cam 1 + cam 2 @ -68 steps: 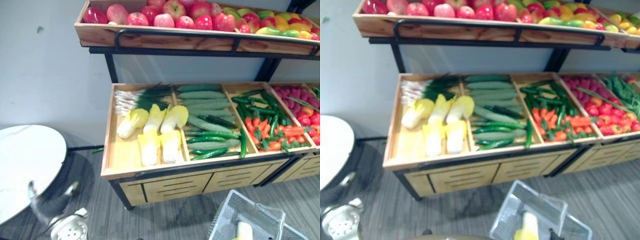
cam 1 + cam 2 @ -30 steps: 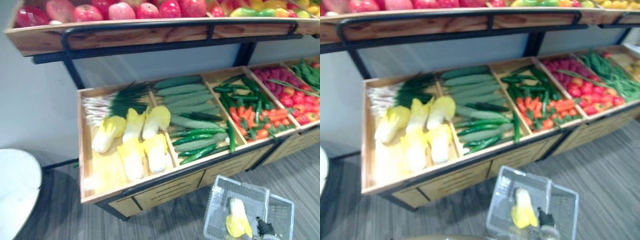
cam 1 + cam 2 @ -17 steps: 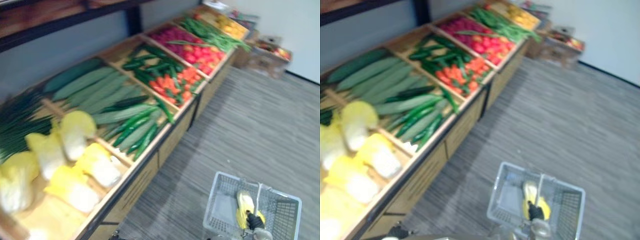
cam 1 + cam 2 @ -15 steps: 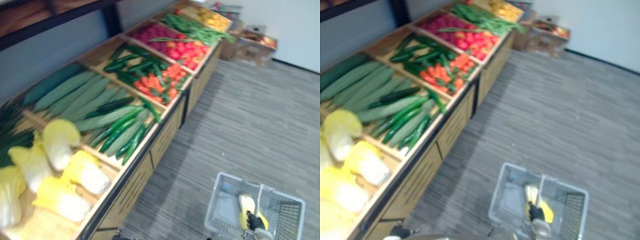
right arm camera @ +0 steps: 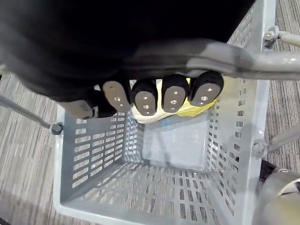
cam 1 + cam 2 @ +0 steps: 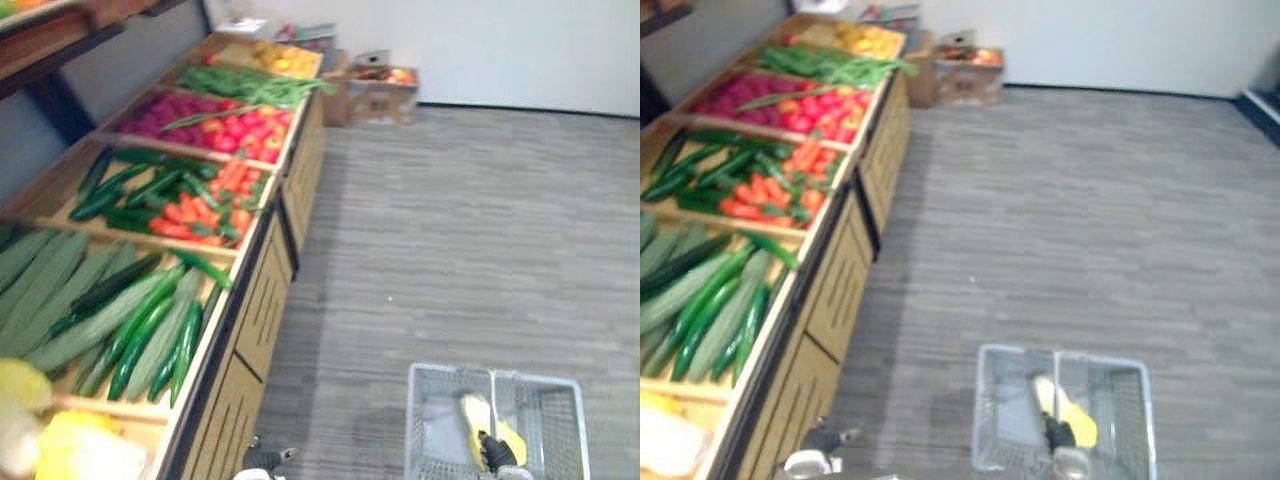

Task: Pick vegetable in the basket

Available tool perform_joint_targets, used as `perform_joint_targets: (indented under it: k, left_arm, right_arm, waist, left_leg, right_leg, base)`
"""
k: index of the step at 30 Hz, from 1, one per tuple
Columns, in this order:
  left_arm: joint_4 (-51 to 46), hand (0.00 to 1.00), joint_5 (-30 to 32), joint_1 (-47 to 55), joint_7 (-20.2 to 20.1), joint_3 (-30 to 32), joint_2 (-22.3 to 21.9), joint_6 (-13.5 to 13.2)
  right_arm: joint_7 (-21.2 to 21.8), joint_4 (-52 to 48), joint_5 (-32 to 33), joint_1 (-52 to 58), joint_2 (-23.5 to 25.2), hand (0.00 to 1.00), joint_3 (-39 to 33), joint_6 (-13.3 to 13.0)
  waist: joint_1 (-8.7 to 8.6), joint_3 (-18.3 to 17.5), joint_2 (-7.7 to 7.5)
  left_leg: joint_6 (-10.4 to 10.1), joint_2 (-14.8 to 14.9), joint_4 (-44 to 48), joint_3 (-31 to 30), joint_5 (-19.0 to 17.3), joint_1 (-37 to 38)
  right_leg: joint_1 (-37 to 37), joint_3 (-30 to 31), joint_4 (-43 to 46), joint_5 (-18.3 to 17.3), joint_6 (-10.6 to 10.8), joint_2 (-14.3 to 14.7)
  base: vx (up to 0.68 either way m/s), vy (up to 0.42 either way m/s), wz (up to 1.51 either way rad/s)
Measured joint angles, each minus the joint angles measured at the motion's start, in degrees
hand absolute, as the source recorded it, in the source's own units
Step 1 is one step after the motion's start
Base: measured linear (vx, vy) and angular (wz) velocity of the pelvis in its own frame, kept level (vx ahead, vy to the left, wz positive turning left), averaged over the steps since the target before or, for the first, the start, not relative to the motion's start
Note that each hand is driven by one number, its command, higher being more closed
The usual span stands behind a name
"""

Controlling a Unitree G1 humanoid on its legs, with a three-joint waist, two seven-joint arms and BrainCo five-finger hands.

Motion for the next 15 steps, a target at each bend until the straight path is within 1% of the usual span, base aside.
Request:
perform_joint_targets:
  k: [1, 2, 3, 4, 5, 6, 7, 9, 10, 12, 15]
  left_arm:
    - [-0.18, 0.00, -0.41, -0.11, 0.14, -0.14, -0.88, -0.23]
    - [-0.24, 0.00, -0.38, -0.10, 0.14, -0.23, -1.06, -0.30]
    - [-0.05, 0.00, -0.34, 0.15, 0.07, -0.76, -1.16, -0.66]
    - [-0.22, 0.00, -0.29, 0.04, -0.11, -1.63, -0.84, -0.94]
    - [-0.60, 0.00, -0.31, 0.02, -0.28, -1.85, -0.65, -1.36]
    - [-1.13, 0.00, -0.33, -0.35, -0.28, -1.53, 0.37, -1.80]
    - [-1.25, 0.00, -0.19, -0.34, -0.26, -1.23, 1.07, -2.16]
    - [-1.13, 0.00, 0.00, -0.28, -0.26, -1.17, 1.53, -2.13]
    - [-1.12, 0.00, 0.70, -0.21, -0.13, -0.94, 1.89, -2.11]
    - [-1.01, 0.00, 0.92, 0.03, 0.02, -0.61, 1.83, -2.10]
    - [-0.30, 0.00, 0.94, 0.09, 0.18, -0.60, 2.04, -2.07]
  right_arm:
    - [0.04, 0.29, 0.00, -0.47, -0.91, 1.00, 0.34, 0.00]
    - [0.06, 0.35, 0.03, -0.47, -1.24, 1.00, 0.58, 0.00]
    - [-0.14, 0.17, 0.00, -0.84, -1.87, 1.00, 0.81, 0.05]
    - [0.12, -0.14, -0.13, -0.47, -1.85, 1.00, 1.94, -0.18]
    - [0.16, -0.21, -0.14, -0.21, -1.59, 1.00, 1.93, -0.28]
    - [0.15, -0.21, -0.15, -0.19, -1.09, 1.00, 1.93, -0.39]
    - [0.19, -0.19, -0.15, -0.25, -0.60, 1.00, 2.11, -0.35]
    - [0.10, -0.18, -0.16, -0.47, 0.18, 1.00, 2.17, -0.28]
    - [0.05, -0.21, -0.19, -0.09, 0.74, 1.00, 2.44, -0.54]
    - [-0.02, -0.23, -0.19, 0.21, 0.77, 1.00, 2.55, -0.81]
    - [-0.02, -0.29, -0.18, 0.26, 0.56, 1.00, 2.59, -0.89]
  waist:
    - [1.00, 0.88, 2.20]
    - [1.20, 0.95, 2.78]
    - [1.39, 0.99, 4.47]
    - [1.20, 0.91, 4.44]
    - [1.30, 1.40, 3.63]
    - [1.38, 2.32, 2.14]
    - [1.48, 2.43, 1.44]
    - [1.69, 2.37, 0.80]
    - [2.37, 2.32, 0.68]
    - [2.76, 2.17, 0.76]
    - [2.72, 2.03, 0.85]
  left_leg:
    - [0.13, -6.02, -8.90, -10.26, 0.11, 0.04]
    - [0.27, -6.97, -11.00, -12.35, 0.93, 0.08]
    - [-0.14, -8.21, -14.51, -15.94, 1.19, 0.76]
    - [-0.09, -9.64, -14.76, -16.99, 1.30, 0.64]
    - [-0.07, -10.34, -14.39, -17.47, 1.29, 0.33]
    - [-0.03, -11.74, -13.38, -19.53, 1.32, -0.35]
    - [-0.03, -12.18, -13.40, -20.11, 1.32, -0.84]
    - [0.01, -12.17, -13.85, -19.77, 1.34, -0.92]
    - [0.03, -12.22, -14.16, -19.51, 1.33, -0.76]
    - [0.28, -12.09, -16.00, -19.37, 1.48, 0.28]
    - [0.65, -11.61, -18.17, -18.64, 1.70, 1.36]
  right_leg:
    - [-1.43, 4.52, 0.15, 0.97, 1.05, -0.01]
    - [-1.74, 5.43, 0.20, 1.15, 1.34, 0.20]
    - [-2.89, 7.75, -0.18, 1.82, 2.41, 1.61]
    - [-3.23, 8.55, -1.46, 2.39, 3.11, 0.76]
    - [-3.35, 8.87, -1.99, 2.76, 3.64, 0.21]
    - [-3.42, 9.22, -2.52, 3.31, 4.49, -0.70]
    - [-3.51, 9.69, -3.38, 3.86, 4.51, -0.97]
    - [-3.52, 9.99, -4.28, 4.60, 4.36, -1.02]
    - [-3.48, 10.26, -4.46, 4.80, 4.29, -0.83]
    - [-3.44, 10.68, -4.74, 4.86, 4.34, -0.36]
    - [-3.44, 11.45, -5.57, 5.39, 4.16, 0.52]
  base:
    - [-0.06, 0.262, -1.42]
    - [-0.04, 0.284, -1.47]
    - [0.05, 0.187, -0.76]
    - [0.06, 0.213, -0.62]
    - [0.06, 0.179, -0.08]
    - [0.00, 0.119, 0.00]
    - [-0.02, 0.104, 0.02]
    - [-0.01, 0.022, -0.06]
    - [0.00, -0.002, -0.10]
    - [0.01, -0.037, -0.12]
    - [0.02, -0.044, -0.16]
